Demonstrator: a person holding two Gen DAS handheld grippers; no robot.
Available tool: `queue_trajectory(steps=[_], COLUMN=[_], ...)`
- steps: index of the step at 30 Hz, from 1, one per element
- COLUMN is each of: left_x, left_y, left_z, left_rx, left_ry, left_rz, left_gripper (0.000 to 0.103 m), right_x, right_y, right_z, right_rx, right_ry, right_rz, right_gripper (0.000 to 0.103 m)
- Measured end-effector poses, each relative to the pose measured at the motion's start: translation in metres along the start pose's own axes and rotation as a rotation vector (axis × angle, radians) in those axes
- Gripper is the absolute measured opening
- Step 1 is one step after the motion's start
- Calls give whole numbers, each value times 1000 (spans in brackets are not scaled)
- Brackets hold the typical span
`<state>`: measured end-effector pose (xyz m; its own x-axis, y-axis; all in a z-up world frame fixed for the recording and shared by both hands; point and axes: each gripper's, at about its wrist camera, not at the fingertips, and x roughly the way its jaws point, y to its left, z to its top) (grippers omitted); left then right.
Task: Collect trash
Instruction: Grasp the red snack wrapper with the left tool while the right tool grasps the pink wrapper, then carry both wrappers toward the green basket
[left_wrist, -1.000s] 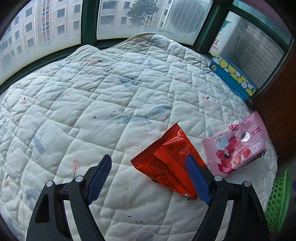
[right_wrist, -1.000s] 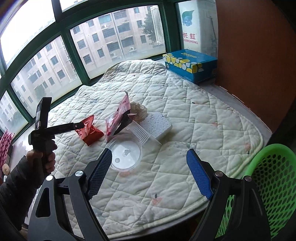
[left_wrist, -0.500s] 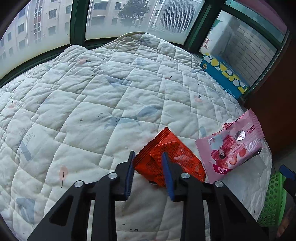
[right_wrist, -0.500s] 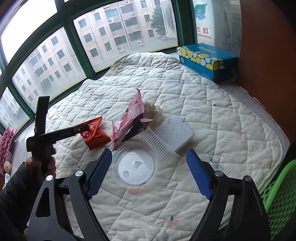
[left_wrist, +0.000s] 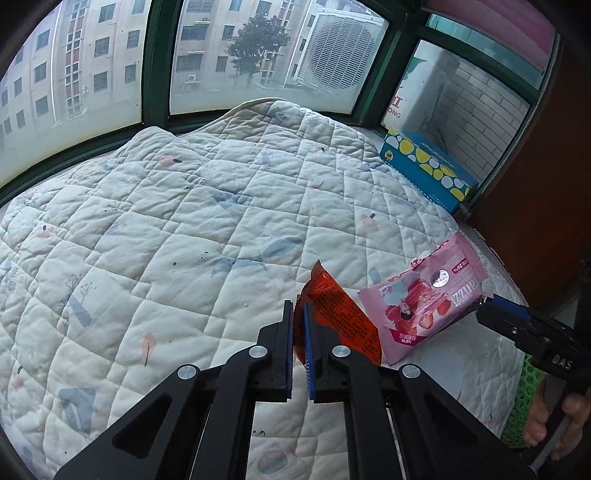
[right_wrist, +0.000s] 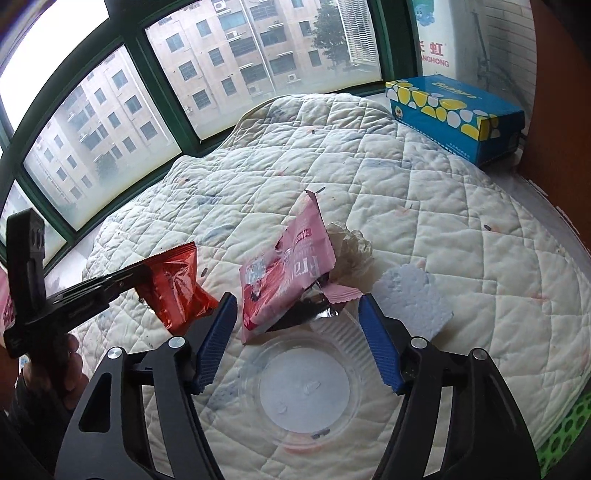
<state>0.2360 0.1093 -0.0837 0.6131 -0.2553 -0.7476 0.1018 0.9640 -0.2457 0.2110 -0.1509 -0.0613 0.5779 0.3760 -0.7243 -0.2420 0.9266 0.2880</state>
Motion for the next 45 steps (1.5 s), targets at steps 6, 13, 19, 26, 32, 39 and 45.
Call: queue_trajectory(steps=[6, 13, 19, 26, 32, 39, 45], left_x=[-15, -28, -42, -64, -77, -85, -91], left_y=[3, 5, -4, -28, -56, -97, -136], left_z=[1, 1, 2, 2, -1, -9, -16], left_rx=[-6, -11, 0, 32, 65, 115, 156], left_ry=[-23, -39, -57, -85, -94, -90, -89], left_rz=[-1, -1, -15, -42, -83, -136, -187], left_gripper=[5, 5, 5, 5, 5, 5, 5], right_x=[22, 14, -15, -54, -90, -129, -165], right_y=[-5, 0, 3, 6, -3, -25, -46], right_z=[7, 5, 3, -2, -15, -37, -55], right_rx=[61, 42, 25, 19, 28, 58, 82], right_ry=[27, -17, -79, -132, -159, -172, -208], right_rz=[10, -12, -11, -8, -29, -67, -117], right_gripper=[44, 19, 15, 14, 14, 14, 14])
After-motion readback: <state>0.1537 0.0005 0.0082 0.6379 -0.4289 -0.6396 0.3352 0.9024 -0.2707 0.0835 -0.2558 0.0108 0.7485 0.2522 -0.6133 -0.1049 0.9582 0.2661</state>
